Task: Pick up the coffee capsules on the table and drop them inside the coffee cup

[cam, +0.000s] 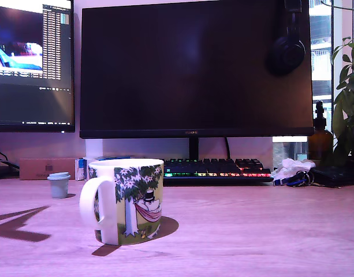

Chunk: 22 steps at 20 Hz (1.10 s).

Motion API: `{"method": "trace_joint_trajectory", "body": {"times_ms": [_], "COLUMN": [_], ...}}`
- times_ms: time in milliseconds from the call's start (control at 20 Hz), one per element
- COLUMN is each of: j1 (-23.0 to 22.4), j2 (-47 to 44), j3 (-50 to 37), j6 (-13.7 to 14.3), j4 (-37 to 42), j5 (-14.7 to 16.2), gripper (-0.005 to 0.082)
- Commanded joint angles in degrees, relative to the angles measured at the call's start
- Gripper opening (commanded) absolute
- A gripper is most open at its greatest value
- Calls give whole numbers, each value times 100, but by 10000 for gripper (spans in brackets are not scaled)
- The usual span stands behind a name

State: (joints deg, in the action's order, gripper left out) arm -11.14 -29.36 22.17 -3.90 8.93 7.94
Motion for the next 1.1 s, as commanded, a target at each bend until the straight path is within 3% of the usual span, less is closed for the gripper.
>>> {"method": "trace_joint_trajectory", "body": {"times_ms": [0, 200, 800, 1050], "j1": [15, 15, 15, 13], "j2": [-61, -61, -50, -17], "j3": [-431, -1067, -1908, -1910], "j6": [31, -127, -378, -466], "j4": [221, 748, 879, 509], "j5": [17, 11, 2, -417], "gripper": [-19, -19, -19, -19]}}
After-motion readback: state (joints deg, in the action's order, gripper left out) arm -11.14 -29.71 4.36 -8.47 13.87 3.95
